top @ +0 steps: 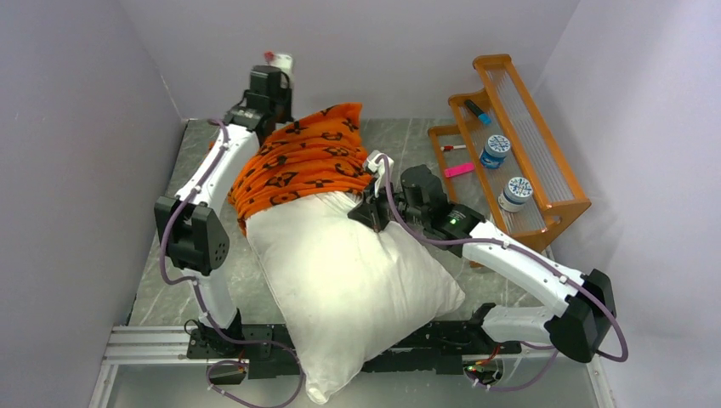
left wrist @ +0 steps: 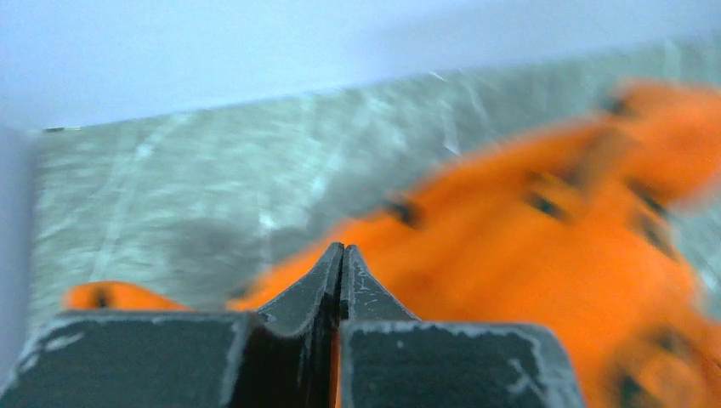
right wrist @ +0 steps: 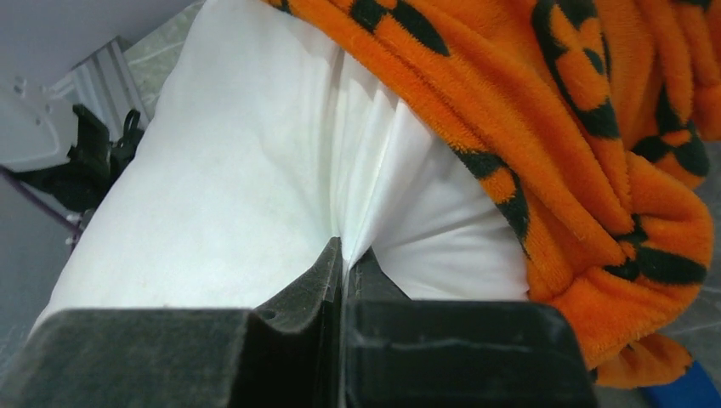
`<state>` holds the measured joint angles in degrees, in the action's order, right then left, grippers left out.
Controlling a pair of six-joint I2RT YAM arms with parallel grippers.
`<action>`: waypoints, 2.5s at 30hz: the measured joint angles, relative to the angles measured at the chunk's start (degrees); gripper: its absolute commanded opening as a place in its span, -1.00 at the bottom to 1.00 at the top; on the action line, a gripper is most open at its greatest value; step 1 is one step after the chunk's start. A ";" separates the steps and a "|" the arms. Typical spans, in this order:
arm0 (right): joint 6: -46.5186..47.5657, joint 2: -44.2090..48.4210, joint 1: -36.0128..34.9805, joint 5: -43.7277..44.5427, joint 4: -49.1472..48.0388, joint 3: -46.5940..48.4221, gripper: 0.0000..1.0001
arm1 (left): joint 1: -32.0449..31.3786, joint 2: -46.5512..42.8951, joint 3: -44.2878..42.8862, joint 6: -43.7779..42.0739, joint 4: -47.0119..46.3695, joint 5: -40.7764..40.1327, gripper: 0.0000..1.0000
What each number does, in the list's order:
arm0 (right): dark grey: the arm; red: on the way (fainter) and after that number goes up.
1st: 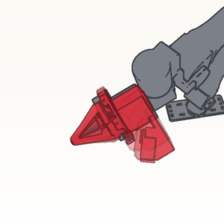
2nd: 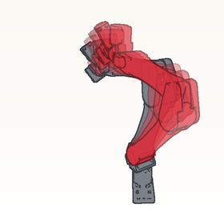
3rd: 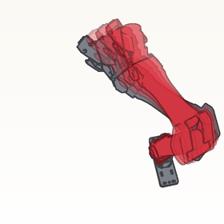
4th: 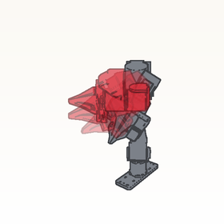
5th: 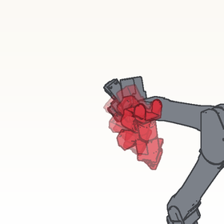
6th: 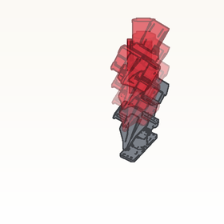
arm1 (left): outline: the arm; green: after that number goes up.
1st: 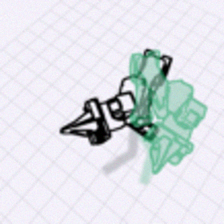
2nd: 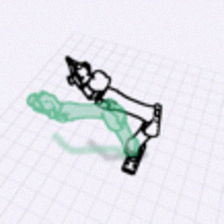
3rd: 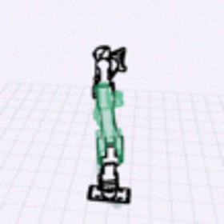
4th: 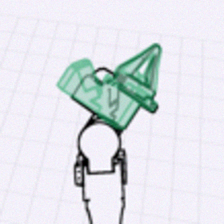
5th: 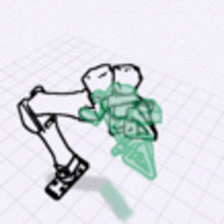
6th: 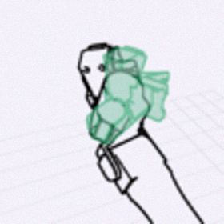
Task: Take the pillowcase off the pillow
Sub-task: Remove the pillow from the pillowcase.
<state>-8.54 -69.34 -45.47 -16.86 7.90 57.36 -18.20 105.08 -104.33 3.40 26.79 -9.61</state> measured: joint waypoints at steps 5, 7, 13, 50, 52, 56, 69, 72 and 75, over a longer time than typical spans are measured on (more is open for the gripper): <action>-0.02 2.03 -0.50 -0.37 2.64 -0.90 -1.00 | 9.60 1.64 -1.97 0.76 -5.05 -6.21 -0.90; 0.02 2.23 -0.52 -0.37 2.86 -1.01 -1.00 | 12.48 1.70 -2.10 0.98 -5.25 -6.88 -0.88; 0.33 2.21 -0.52 -0.37 2.80 -1.09 -1.00 | 11.85 -2.43 4.09 2.69 -8.83 1.97 -0.04; 13.44 -5.29 -1.03 -2.82 16.83 12.50 -1.00 | -2.03 -21.94 16.57 -26.95 7.69 37.59 0.93; 14.56 -6.49 -1.36 -3.26 18.56 14.53 -1.00 | -2.03 -21.75 14.67 -27.17 8.63 37.13 0.93; 16.50 -7.58 -2.40 -3.69 19.50 15.76 -1.00 | -2.03 -20.50 11.54 -27.23 9.40 38.40 0.93; 19.76 -7.91 -6.34 0.98 16.48 13.62 -1.00 | -1.97 -9.55 10.32 -31.10 16.31 43.41 0.79; 20.13 -7.91 -7.32 2.78 16.11 13.60 -1.00 | -1.99 -9.55 10.23 -31.28 16.17 42.84 0.36; 20.46 -7.91 -8.28 4.63 16.00 13.60 -1.00 | -1.99 -9.31 10.10 -30.32 15.41 40.00 -0.35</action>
<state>11.92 -77.25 -53.76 -12.23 23.90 70.96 -20.18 95.77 -94.24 -26.92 42.19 30.39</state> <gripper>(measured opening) 0.026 0.634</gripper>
